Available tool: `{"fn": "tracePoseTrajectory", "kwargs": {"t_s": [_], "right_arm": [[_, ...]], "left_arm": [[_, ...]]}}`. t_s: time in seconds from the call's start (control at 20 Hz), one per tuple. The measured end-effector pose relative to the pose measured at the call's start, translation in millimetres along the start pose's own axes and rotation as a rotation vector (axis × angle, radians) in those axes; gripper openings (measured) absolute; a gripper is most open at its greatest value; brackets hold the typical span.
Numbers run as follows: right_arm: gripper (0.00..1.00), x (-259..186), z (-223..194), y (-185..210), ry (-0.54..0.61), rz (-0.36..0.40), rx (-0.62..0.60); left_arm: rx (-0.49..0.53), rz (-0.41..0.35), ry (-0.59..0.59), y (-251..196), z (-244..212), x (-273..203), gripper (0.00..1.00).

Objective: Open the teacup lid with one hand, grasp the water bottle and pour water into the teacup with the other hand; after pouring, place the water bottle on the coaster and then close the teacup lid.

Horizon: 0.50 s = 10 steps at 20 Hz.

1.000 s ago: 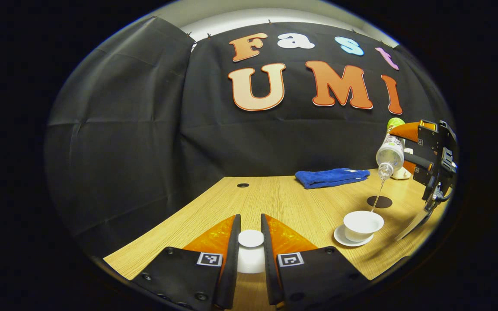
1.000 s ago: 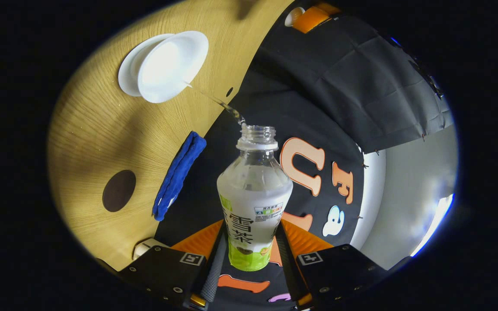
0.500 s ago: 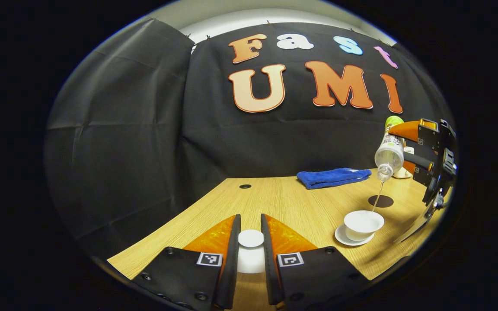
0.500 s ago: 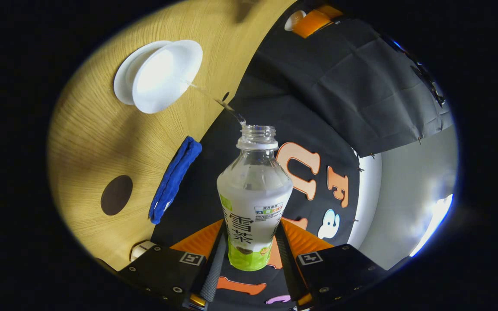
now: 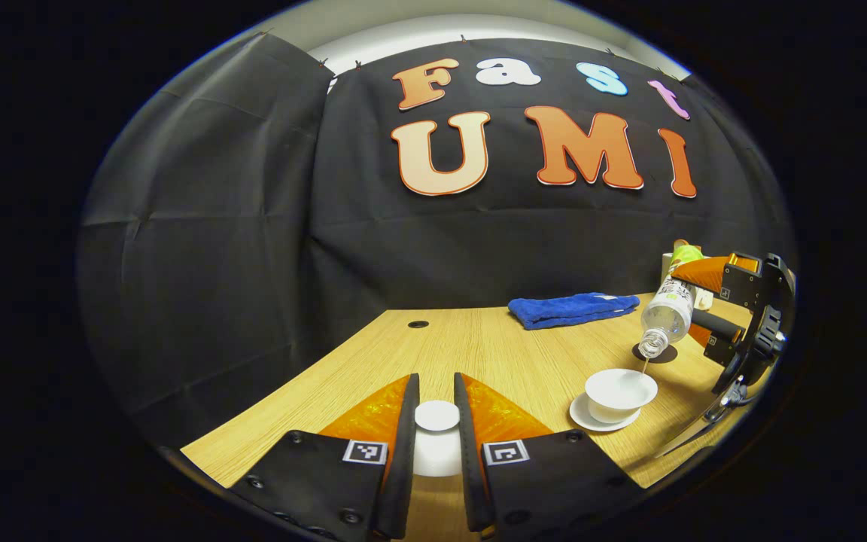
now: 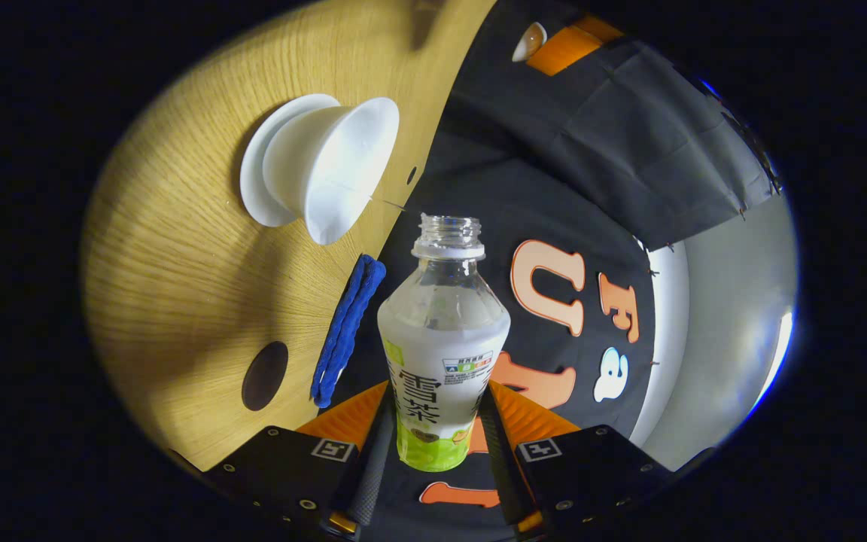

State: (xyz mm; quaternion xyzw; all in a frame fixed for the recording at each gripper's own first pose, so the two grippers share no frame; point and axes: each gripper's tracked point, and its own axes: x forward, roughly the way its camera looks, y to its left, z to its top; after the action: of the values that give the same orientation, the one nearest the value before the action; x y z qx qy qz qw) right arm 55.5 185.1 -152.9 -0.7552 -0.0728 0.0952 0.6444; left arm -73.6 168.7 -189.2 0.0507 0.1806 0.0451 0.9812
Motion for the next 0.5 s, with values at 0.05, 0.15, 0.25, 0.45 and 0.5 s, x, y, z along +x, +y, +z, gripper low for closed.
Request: {"fn": "tracePoseTrajectory", "kwargs": {"t_s": [0.05,0.15,0.25,0.45,0.5], "right_arm": [[0.64,-2,1,5,0.009,0.011,0.035],[0.64,-2,-1,13,0.026,0.045,0.141],[0.64,-1,-2,21,0.042,0.105,0.286],[0.65,3,-2,15,0.075,0.197,0.63],[0.65,5,-6,8,0.077,0.196,0.709]], "left_arm": [[-0.003,-0.004,0.005,-3,-1,1,0.32],[0.001,-0.01,0.011,-8,-3,3,0.31],[0.001,-0.02,0.005,-15,2,4,0.32],[0.008,-0.039,-0.006,-29,8,5,0.32],[0.006,-0.042,-0.006,-31,8,4,0.32]]}}
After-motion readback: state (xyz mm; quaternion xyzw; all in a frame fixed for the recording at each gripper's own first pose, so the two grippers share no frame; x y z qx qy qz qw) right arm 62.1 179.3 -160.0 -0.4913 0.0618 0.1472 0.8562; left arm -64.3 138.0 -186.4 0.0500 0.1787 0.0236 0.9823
